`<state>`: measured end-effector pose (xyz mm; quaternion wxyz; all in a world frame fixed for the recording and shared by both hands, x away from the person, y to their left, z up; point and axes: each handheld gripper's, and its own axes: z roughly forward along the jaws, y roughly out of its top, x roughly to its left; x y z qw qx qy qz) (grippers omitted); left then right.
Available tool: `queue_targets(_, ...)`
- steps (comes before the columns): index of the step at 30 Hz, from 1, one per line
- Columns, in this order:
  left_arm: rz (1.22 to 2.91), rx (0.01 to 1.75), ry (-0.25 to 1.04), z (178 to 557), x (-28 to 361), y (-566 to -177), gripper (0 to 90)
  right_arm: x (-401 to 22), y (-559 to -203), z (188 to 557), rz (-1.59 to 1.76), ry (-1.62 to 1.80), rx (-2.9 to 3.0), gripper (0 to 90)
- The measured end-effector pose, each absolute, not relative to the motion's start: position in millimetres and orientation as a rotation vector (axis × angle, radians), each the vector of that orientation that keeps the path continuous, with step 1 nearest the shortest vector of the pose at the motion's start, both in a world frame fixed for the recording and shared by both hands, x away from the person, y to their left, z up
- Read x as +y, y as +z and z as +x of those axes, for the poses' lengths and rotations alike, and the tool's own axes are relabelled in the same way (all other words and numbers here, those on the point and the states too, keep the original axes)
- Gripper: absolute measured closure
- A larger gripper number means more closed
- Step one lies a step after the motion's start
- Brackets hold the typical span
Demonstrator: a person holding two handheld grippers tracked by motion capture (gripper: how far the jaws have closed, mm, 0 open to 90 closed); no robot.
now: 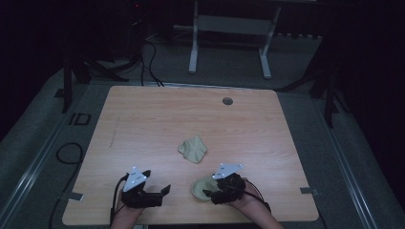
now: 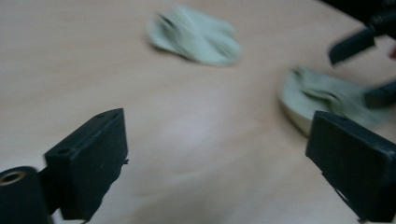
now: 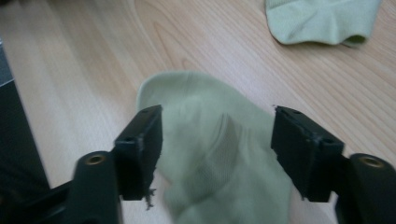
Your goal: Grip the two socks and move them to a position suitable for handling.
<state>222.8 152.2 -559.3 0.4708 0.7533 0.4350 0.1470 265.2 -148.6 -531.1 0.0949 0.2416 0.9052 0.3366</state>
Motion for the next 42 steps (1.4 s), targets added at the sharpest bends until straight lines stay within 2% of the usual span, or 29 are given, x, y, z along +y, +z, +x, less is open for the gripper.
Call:
queue_targets(2, 1.943, 1.025, 0.292, 224.4, 134.8, -557.2, 8.1, -152.3, -531.0, 262.3, 0.706, 0.983, 2.691, 39.6)
queue_targets(4, 2.017, 0.954, 0.307, 223.0, 118.3, -556.7, 10.2, -155.6, -532.9, 260.3, 0.702, 0.967, 2.694, 41.1)
queue_targets(7, 2.044, 0.87, 0.287, 222.9, 99.6, -554.3, 13.1, -159.9, -535.8, 259.4, 0.736, 0.965, 2.703, 43.7)
queue_targets(9, 2.042, 0.819, 0.308, 222.8, 91.5, -550.7, 23.9, -161.0, -536.8, 257.9, 0.746, 0.97, 2.704, 45.7)
queue_targets(11, 2.042, 0.748, 0.31, 224.5, 82.5, -546.2, 43.5, -160.4, -537.3, 255.2, 0.745, 0.974, 2.707, 46.7)
queue_targets(12, 2.048, 0.719, 0.3, 225.6, 77.9, -545.3, 47.6, -159.4, -537.6, 254.0, 0.74, 0.975, 2.707, 47.8)
queue_targets(13, 2.07, 0.679, 0.293, 227.0, 73.2, -545.4, 57.1, -157.9, -538.0, 252.7, 0.741, 0.972, 2.713, 48.7)
queue_targets(21, 2.268, 0.604, 0.304, 238.0, 49.1, -565.0, 83.4, -149.3, -546.5, 253.9, 0.723, 0.908, 2.726, 53.9)
queue_targets(24, 2.286, 0.612, 0.304, 241.1, 50.9, -568.7, 86.7, -148.2, -551.7, 253.6, 0.709, 0.875, 2.74, 59.8)
queue_targets(28, 2.285, 0.599, 0.332, 244.3, 54.7, -569.8, 88.1, -149.1, -549.7, 252.6, 0.711, 0.862, 2.747, 78.0)
queue_targets(30, 2.272, 0.592, 0.342, 245.9, 56.8, -571.4, 89.0, -150.2, -548.0, 251.8, 0.714, 0.879, 2.752, 81.2)
queue_targets(42, 2.266, 0.595, 0.331, 247.0, 57.9, -571.9, 89.2, -181.4, -522.8, 247.2, 0.779, 0.996, 2.664, 82.3)
